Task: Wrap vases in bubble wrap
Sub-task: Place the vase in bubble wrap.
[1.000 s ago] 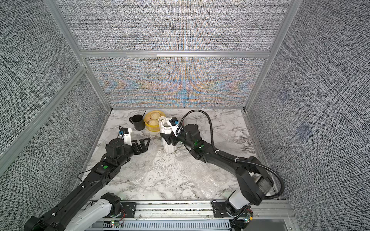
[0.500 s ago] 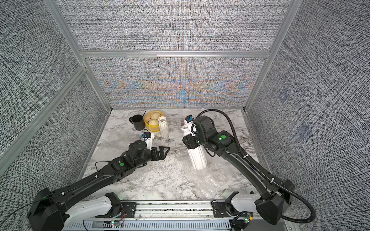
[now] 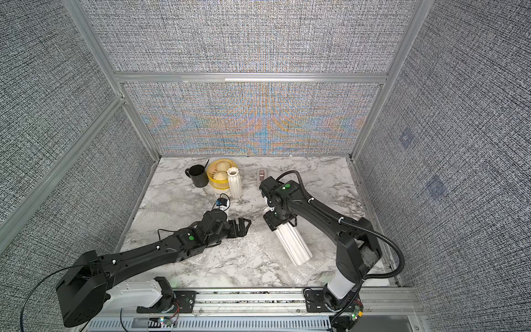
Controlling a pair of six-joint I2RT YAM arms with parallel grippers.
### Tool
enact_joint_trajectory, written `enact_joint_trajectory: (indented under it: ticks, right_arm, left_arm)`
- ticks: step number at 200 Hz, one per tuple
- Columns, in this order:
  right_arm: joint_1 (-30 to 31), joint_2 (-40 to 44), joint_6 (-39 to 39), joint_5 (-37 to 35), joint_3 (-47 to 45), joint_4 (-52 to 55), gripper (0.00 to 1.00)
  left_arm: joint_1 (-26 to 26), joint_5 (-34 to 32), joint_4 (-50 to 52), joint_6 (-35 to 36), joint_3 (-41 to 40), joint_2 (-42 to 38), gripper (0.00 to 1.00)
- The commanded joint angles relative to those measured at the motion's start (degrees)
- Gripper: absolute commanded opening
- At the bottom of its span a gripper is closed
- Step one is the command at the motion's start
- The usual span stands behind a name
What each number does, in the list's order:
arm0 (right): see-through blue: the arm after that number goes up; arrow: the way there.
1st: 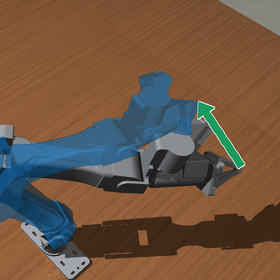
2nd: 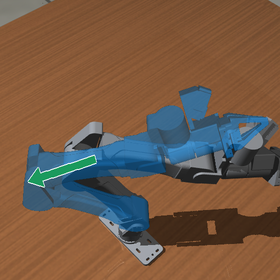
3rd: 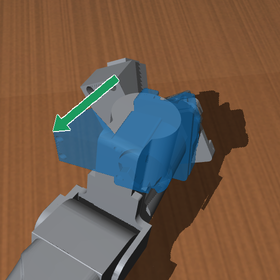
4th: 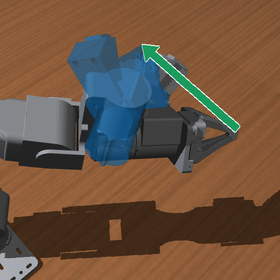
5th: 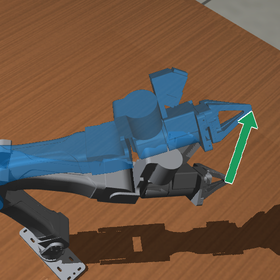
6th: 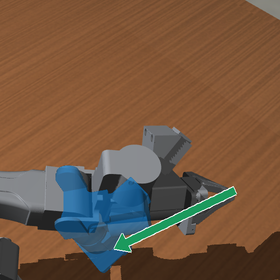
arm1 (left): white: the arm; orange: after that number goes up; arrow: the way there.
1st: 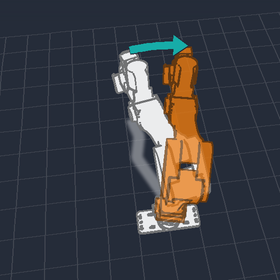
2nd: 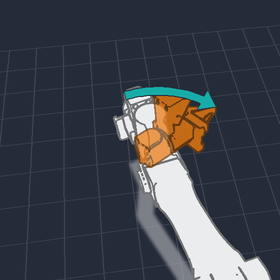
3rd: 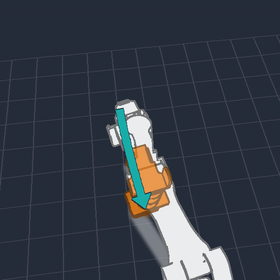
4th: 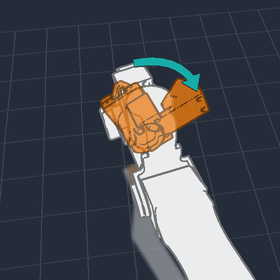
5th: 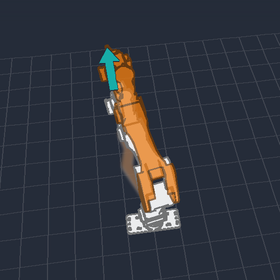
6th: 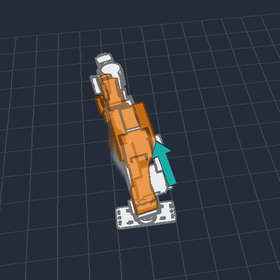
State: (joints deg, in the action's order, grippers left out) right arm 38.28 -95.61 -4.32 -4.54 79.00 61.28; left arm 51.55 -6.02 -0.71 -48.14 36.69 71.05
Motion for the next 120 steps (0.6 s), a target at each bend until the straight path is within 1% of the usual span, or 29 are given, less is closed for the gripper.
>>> enact_joint_trajectory:
  ticks: [1,36,50,72,90,107,120]
  right_arm:
    - [-0.7,-2.7,1.4,0.8,-0.4,0.2,0.34]
    - [-2.1,-7.5,2.5,0.8,-0.9,-2.5,0.34]
    - [-2.4,-9.5,3.1,-0.1,-1.0,-3.3,0.35]
    - [-2.4,-12.9,3.9,1.0,-1.0,-5.5,0.38]
    - [-2.2,-14.8,4.3,0.7,-0.7,-6.7,0.45]
    - [-2.2,-15.4,4.4,1.5,-1.0,-8.7,0.59]
    - [-2.1,-15.9,4.3,1.4,-1.0,-9.4,0.67]
  left_arm:
    - [0.0,-2.1,-0.9,-1.2,-0.5,-0.7,0.99]
    - [0.0,-2.5,-0.9,-1.5,-0.8,-0.4,0.99]
    - [0.0,-2.5,-0.6,-1.5,-0.8,-0.1,0.99]
    - [0.0,-3.1,-0.8,-1.6,-0.7,0.3,0.99]
    - [0.0,-3.1,-0.8,-1.7,-0.5,0.7,0.99]
    - [0.0,-3.3,-0.7,-2.0,-0.6,1.0,0.99]
    - [0.0,-3.5,-0.8,-2.0,-0.5,1.1,0.99]
